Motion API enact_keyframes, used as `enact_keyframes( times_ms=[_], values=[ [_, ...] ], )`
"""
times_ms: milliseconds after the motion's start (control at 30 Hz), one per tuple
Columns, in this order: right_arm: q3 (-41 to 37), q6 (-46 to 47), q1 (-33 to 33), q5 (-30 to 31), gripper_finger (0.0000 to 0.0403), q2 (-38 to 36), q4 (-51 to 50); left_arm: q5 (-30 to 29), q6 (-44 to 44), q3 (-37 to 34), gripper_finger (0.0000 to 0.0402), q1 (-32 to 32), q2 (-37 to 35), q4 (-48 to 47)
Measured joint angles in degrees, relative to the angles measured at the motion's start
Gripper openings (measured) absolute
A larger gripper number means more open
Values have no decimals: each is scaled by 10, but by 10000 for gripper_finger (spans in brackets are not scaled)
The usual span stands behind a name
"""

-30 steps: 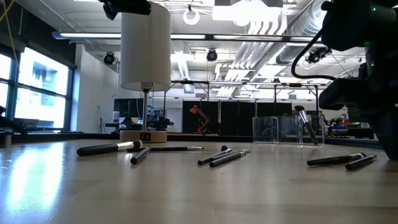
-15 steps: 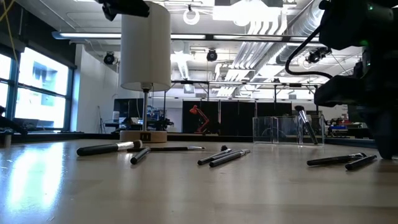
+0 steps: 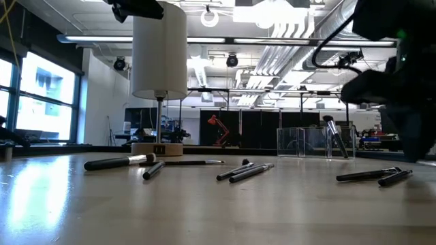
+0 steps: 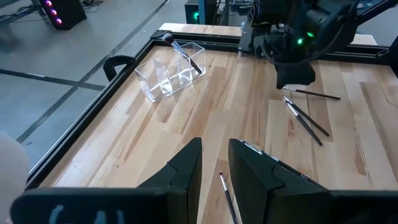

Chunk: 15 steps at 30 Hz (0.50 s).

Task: Put items in baskets/containers
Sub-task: Put the foundation brush into the transparent organizer

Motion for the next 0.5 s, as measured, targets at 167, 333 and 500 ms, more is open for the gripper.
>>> enact_keyframes(
  times_ms=[167,333,500],
  values=[
    [53,-19,0,38,0,-14,-88,-1,0,0,75,0,0,0],
    [120,-52,0,118,0,-14,-171,-3,0,0,75,0,0,5],
    [164,-75,0,198,0,-14,-219,-4,0,0,75,0,0,17]
  ],
)
